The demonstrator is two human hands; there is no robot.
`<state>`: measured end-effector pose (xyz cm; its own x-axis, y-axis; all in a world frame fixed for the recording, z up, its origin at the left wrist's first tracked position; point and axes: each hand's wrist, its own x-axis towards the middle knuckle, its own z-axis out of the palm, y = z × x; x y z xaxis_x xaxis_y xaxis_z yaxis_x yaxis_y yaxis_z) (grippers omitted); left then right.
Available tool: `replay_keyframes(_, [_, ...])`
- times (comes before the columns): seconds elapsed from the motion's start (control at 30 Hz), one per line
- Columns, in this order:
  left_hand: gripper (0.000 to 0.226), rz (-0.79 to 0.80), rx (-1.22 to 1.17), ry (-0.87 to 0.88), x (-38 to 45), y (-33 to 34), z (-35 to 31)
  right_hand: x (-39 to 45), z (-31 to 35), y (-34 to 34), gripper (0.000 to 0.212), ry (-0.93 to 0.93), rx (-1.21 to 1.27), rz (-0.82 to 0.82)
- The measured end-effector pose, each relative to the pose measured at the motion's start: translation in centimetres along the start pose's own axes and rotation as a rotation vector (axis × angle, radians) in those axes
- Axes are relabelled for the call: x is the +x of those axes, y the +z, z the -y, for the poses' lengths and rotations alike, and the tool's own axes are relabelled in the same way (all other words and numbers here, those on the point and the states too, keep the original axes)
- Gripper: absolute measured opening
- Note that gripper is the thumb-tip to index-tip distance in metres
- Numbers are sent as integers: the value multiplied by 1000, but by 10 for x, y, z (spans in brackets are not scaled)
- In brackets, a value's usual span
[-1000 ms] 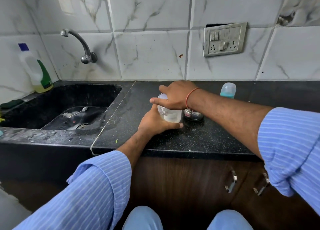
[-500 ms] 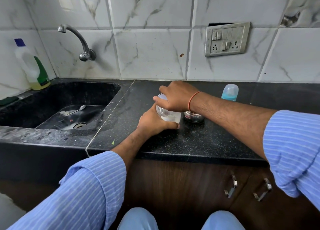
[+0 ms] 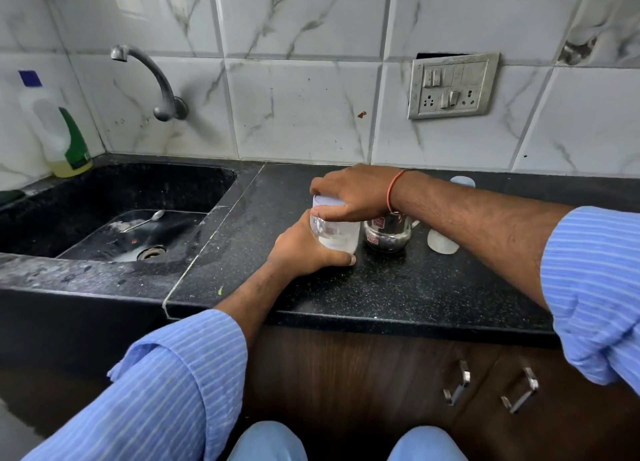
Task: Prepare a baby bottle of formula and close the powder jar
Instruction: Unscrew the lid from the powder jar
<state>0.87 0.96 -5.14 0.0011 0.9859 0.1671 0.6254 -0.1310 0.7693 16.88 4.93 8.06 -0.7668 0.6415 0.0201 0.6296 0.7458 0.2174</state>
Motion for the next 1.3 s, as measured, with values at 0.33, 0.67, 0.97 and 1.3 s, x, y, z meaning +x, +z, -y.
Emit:
replay_keyframes(0.33, [114, -47, 45, -32, -8, 1, -3, -1, 12, -46, 84, 73, 178, 218])
replay_keyframes(0.67, [114, -47, 42, -39, -12, -1, -6, -2, 13, -48, 92, 198, 97, 187])
replay_keyframes(0.97, [118, -53, 43, -24, -13, -1, -6, -6, 15, -47, 86, 178, 177, 145])
replay_keyframes(1.3, [115, -55, 47, -19, -15, -2, -7, -8, 21, -52, 82, 120, 221, 130])
